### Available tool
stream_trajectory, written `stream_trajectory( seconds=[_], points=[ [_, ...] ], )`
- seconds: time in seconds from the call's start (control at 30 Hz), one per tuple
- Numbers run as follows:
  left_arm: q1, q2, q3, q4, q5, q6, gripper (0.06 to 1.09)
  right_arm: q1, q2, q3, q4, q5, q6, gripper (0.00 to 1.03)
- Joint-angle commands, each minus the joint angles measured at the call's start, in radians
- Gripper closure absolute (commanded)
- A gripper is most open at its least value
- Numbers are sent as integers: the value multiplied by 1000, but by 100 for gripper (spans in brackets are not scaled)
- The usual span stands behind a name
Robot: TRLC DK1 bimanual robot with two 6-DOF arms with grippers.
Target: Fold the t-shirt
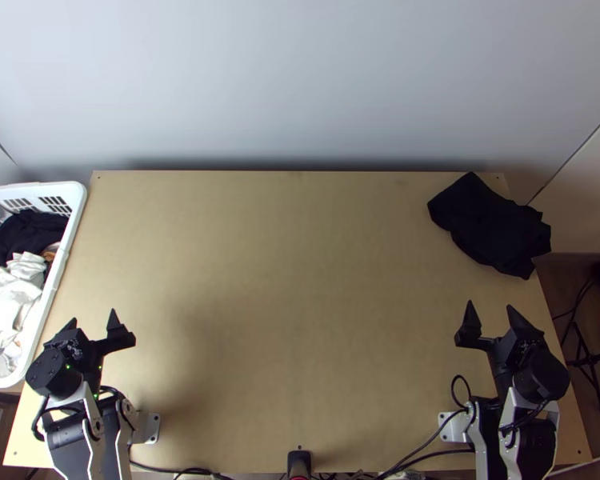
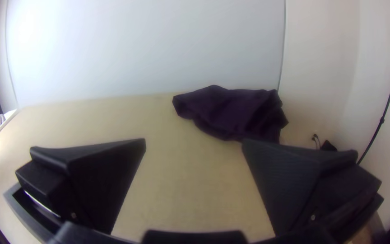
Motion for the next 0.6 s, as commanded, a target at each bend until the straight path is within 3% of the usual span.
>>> stream_trajectory(
  seconds=[0.0, 0.07, 0.2, 0.27, 0.37, 0.43, 0.57],
  points=[
    [0, 0, 0, 0, 0, 0, 10, 2, 0, 0, 0, 0, 0, 3],
    [0, 0, 2, 0, 0, 0, 10, 26, -1, 3, -27, 0, -17, 3],
    [-34, 0, 2, -1, -1, -35, 10, 54, -3, 11, -44, 42, -133, 3],
    [-83, 0, 5, -7, -3, 43, 10, 52, -1, 37, -24, 97, -141, 3],
    [-77, -1, 11, -33, -1, 276, 10, 52, 16, 95, 40, 125, -173, 3],
    [-74, 2, 6, -133, 0, 388, 10, 52, 92, 140, 80, 145, -172, 3],
    [-78, 3, 28, -102, 0, 402, 10, 54, 351, 327, 40, 206, -107, 3]
  ],
)
